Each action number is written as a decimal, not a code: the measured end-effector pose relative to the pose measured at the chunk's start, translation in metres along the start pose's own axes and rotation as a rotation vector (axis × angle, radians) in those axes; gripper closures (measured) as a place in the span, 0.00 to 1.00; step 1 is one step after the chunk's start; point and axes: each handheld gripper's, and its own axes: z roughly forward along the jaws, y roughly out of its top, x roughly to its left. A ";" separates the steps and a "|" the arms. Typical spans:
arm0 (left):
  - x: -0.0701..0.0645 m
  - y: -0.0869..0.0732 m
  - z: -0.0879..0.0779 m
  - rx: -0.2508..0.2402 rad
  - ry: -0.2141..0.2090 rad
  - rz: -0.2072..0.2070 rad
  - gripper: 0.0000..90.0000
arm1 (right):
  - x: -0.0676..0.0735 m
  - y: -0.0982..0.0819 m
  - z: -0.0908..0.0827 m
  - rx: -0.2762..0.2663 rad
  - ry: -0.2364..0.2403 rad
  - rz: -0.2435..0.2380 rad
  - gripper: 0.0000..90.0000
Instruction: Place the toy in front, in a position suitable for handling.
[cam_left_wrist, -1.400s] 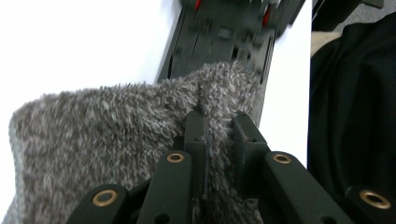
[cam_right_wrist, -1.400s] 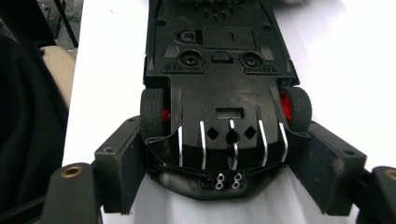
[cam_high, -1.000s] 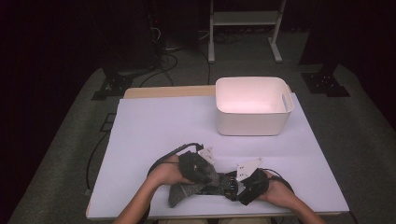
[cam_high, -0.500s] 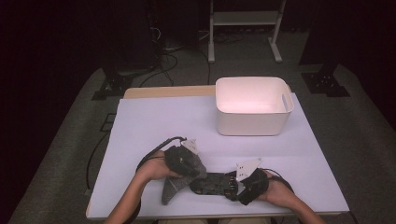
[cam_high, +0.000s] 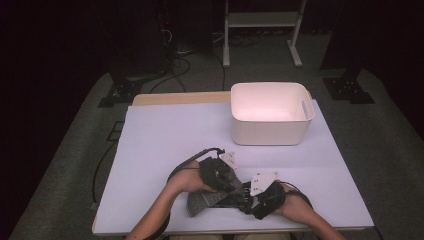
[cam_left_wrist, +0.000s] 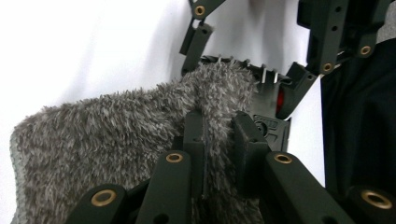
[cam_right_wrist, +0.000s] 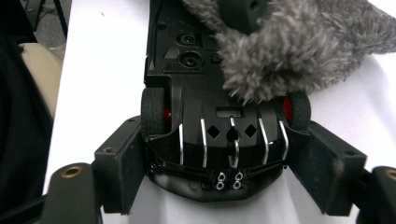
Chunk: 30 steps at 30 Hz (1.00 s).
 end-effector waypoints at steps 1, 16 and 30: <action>0.000 -0.001 0.000 0.004 0.001 -0.002 0.87 | 0.000 0.000 0.000 -0.002 0.004 0.003 0.26; -0.004 -0.017 -0.008 0.018 0.018 -0.015 0.87 | -0.004 -0.008 -0.005 -0.006 0.045 0.056 0.26; -0.035 0.027 0.010 0.006 -0.049 0.141 0.86 | -0.002 0.002 -0.002 -0.029 0.027 0.030 0.26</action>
